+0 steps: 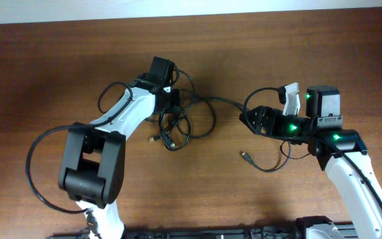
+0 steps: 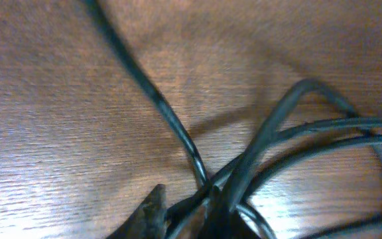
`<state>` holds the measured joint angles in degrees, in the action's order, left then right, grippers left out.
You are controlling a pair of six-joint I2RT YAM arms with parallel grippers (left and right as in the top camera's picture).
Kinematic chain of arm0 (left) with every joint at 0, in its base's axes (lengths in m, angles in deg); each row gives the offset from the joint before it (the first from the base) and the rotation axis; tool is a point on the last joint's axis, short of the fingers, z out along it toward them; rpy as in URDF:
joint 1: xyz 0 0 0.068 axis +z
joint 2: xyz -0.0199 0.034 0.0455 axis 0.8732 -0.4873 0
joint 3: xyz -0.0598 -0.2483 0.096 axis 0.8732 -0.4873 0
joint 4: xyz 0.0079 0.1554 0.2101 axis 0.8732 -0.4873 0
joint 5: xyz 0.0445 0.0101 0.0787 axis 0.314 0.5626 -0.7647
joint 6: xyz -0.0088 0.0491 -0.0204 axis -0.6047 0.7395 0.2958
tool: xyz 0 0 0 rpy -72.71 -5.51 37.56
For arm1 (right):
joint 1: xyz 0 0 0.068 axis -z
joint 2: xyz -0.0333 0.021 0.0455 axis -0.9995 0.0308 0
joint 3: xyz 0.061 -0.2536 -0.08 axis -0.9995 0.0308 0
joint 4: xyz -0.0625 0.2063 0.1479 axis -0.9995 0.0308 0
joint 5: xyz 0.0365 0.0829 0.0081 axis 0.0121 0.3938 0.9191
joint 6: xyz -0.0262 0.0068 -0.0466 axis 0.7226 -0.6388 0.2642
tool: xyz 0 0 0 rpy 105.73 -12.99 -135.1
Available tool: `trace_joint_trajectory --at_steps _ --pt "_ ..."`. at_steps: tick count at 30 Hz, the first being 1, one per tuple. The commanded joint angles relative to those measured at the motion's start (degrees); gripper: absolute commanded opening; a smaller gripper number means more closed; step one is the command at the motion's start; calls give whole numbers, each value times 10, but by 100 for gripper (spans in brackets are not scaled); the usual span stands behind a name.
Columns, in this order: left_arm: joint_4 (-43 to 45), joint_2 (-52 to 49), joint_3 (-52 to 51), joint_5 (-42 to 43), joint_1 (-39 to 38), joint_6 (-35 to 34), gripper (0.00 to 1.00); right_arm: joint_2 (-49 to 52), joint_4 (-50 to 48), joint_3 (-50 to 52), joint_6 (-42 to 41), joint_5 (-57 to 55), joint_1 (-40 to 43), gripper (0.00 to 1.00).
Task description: Untangle cables
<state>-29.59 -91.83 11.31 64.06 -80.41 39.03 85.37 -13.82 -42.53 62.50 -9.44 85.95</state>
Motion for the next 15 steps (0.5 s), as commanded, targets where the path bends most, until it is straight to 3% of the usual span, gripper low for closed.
trace_joint_trajectory --at_steps 1,10,15 --pt "-8 17 23 -8 2 9 0 -1 2 1 9 -17 0 94" --pt "-59 189 67 -7 1 16 0 0 2 1 9 -23 -9 96" --pt "-64 316 67 29 1 16 0 29 -18 1 36 -47 -82 99"
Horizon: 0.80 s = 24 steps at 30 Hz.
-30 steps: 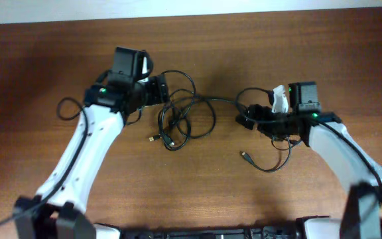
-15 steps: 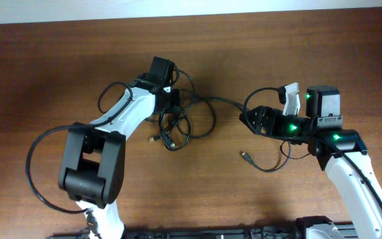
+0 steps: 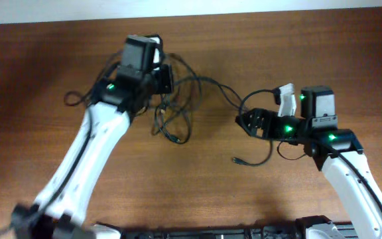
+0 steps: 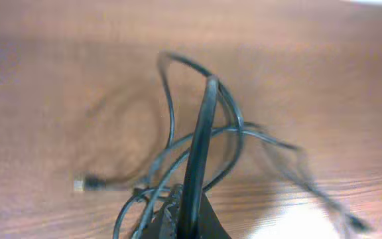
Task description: Untangle cables
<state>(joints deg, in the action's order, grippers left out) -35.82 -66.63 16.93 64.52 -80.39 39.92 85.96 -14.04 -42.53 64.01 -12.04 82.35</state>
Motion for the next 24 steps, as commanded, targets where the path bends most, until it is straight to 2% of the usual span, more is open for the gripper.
trace_joint_trajectory --at_steps 1,7,10,13,16,22,24 --pt "-4 79 11 24 0 7 0 28 -26 1 21 -21 -55 100" --pt "-26 137 11 36 0 7 0 90 -159 1 19 -21 -127 100" --pt "-28 161 11 95 0 8 0 129 -243 1 19 -21 -157 99" --pt "-27 176 11 162 0 63 0 154 -322 1 31 -39 -166 99" --pt "-31 187 11 195 0 106 0 163 -403 1 73 -49 -166 99" --pt "-33 198 11 234 0 117 0 165 -581 1 82 -51 -166 99" --pt "-33 198 11 253 0 117 0 167 -592 1 81 -51 -167 92"
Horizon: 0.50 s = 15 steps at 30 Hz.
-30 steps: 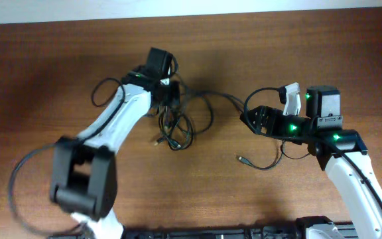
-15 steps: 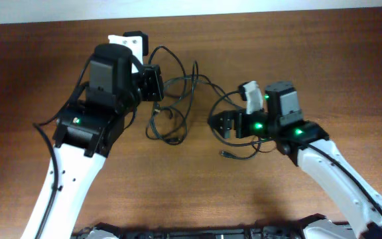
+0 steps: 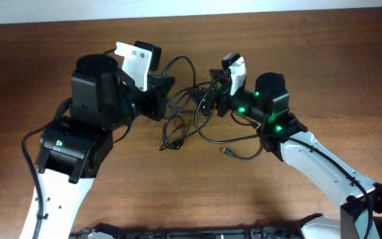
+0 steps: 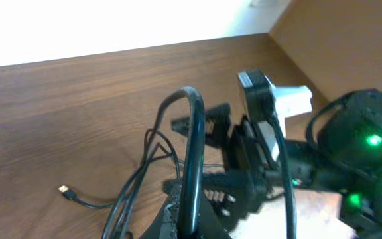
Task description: Untangle cables
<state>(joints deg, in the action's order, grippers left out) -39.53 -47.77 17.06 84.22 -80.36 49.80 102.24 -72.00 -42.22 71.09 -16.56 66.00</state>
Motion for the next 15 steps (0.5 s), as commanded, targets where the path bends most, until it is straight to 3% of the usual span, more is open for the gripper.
trace_joint_trajectory --at_steps 1,4,5,8,9,12,14,15 --pt "6 9 10 65 0 18 0 8 -11 -2 11 -7 -7 88" --pt "15 9 10 78 0 18 0 33 -12 -2 10 -11 -16 76" --pt "14 9 10 78 0 18 0 41 -12 -2 10 -17 -17 64" --pt "10 5 9 44 0 20 0 56 -14 -2 10 -23 -17 9" --pt "7 2 8 28 0 20 0 56 -15 -2 9 -24 -17 4" --pt "-10 -12 6 -8 0 20 1 47 -28 -2 -28 -25 -15 4" --pt "-24 -25 6 -16 0 20 10 38 -37 -2 -60 -24 -10 4" --pt "-29 -33 6 -17 0 20 19 34 -44 -2 -73 -18 -8 4"
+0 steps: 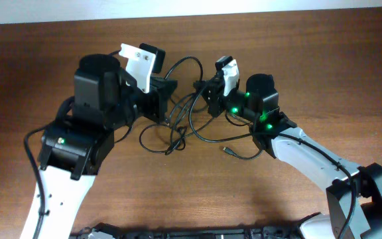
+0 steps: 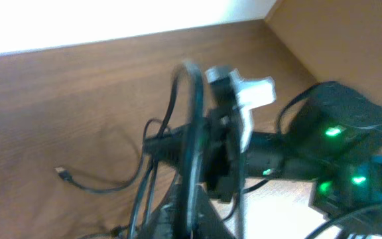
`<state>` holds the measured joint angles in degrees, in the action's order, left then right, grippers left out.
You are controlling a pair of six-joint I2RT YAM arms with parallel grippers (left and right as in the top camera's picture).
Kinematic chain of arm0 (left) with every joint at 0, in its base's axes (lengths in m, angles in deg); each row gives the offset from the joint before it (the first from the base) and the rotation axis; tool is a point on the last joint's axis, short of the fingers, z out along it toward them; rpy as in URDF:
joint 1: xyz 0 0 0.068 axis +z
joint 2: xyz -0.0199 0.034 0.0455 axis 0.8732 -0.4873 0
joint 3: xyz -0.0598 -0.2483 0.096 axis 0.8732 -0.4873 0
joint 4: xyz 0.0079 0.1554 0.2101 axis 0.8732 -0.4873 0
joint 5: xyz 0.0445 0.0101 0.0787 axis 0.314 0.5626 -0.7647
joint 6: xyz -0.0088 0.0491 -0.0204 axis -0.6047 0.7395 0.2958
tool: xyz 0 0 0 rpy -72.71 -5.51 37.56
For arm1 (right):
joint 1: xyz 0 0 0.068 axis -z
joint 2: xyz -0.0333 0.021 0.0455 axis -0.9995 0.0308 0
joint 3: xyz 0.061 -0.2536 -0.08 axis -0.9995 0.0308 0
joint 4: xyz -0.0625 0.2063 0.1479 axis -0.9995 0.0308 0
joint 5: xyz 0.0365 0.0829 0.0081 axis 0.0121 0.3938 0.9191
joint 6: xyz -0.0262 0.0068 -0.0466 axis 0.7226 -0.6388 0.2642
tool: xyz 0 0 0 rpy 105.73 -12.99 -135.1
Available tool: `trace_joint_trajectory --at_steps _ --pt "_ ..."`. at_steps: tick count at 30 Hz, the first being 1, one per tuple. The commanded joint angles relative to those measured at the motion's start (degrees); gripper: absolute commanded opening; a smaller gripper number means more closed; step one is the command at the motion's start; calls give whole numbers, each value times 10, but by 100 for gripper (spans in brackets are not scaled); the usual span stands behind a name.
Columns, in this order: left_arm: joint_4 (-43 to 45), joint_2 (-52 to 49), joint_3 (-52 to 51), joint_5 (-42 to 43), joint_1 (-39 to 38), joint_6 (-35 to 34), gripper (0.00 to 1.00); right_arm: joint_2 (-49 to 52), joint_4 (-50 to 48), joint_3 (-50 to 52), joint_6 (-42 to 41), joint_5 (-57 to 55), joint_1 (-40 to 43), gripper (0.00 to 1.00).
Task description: Untangle cables
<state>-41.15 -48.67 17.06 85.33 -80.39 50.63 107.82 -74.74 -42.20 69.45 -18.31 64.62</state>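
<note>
A tangle of thin black cables (image 1: 176, 127) hangs and lies between my two arms at the table's middle. My left gripper (image 1: 168, 99) is shut on a thicker black cable (image 2: 192, 126), which arches up out of its jaws in the left wrist view. My right gripper (image 1: 206, 97) faces it a short way to the right, shut on a thin cable of the same bundle; it also fills the centre of the left wrist view as right gripper (image 2: 223, 143). A loose plug end (image 1: 227, 151) lies below the right gripper, and another plug (image 2: 61, 172) rests on the wood.
The brown wooden table (image 1: 323, 60) carries nothing else. A pale wall edge runs along its far side (image 1: 257, 6). The left arm's bulky body (image 1: 85, 126) and the right arm's white link (image 1: 310, 159) flank the tangle.
My right gripper has come slightly closer to the left gripper. The slack loops under them have spread out lower and to the left. Both grippers keep their hold.
At first my left gripper was low on the tangle and my right gripper held a cable far to the right. The left then had the bundle lifted. Later both grippers stood close together mid-table, and now nearly face to face with loops hanging between.
</note>
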Motion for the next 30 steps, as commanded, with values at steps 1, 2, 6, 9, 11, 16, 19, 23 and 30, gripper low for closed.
trace_joint_trajectory --at_steps 1,2,6,9,11,16,19,23,30 --pt "-18 -37 6 -30 0 11 33 -27 -26 -3 -76 10 10 4" --pt "-21 -46 6 -31 0 11 48 -30 -29 -3 -89 17 14 4" --pt "-33 -90 6 -61 0 11 68 -37 -28 -3 -207 21 39 4" --pt "-41 -128 6 -62 1 11 70 -37 -28 -3 -278 49 62 4" --pt "-49 -150 6 -59 1 11 68 -37 -24 -3 -297 66 72 4" --pt "-55 -174 6 -44 1 11 66 -37 19 -3 -311 60 75 4" --pt "-56 -174 6 -40 1 11 65 -36 42 -3 -311 54 75 4" --pt "-55 -174 6 -40 1 12 56 -36 41 -3 -332 70 75 4" --pt "-52 -174 6 -40 0 11 6 -36 42 -3 -371 119 75 4"
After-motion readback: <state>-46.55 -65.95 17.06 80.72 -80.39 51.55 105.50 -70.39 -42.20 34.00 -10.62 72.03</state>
